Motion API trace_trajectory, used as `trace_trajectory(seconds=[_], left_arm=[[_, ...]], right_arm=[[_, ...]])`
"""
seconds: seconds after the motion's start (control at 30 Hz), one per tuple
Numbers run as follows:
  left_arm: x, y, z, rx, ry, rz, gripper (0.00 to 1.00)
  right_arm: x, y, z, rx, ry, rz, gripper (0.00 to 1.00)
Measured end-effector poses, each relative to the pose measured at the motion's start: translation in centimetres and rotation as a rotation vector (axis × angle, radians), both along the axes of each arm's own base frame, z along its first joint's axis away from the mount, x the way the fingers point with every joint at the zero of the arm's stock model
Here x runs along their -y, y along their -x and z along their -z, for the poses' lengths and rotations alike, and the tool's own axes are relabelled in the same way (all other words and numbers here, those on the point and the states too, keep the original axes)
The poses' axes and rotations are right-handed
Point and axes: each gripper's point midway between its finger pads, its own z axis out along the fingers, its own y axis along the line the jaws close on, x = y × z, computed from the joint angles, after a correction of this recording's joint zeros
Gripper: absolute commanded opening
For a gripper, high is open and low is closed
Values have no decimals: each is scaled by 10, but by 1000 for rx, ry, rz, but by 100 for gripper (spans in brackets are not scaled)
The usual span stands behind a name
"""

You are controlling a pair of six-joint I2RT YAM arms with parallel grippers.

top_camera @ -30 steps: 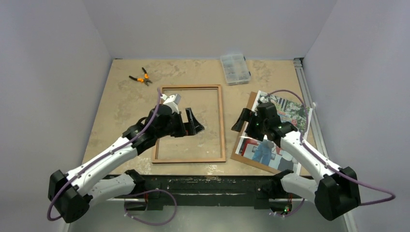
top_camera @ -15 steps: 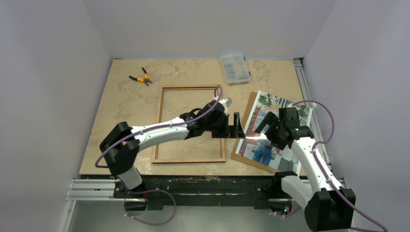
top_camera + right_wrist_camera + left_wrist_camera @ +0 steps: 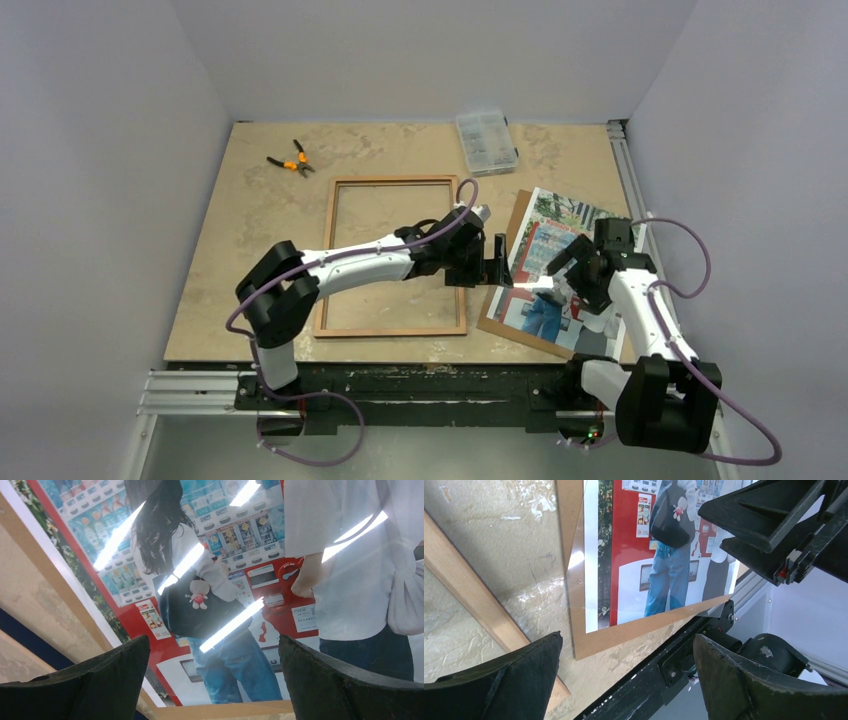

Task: Put the photo into the frame
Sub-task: Move the photo frame item to the center of the board.

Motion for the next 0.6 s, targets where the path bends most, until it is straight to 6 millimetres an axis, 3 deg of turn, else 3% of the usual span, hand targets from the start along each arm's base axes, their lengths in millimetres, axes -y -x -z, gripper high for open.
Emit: trace_trajectory(seconds=[0.3, 0.6], left_arm=[[6, -1, 33, -47, -78, 7, 100], [5, -2, 55, -81, -155, 5, 99]], right_arm=[[0, 10, 35, -45, -11, 50, 98], [-11, -9, 33, 51, -80, 42, 97]])
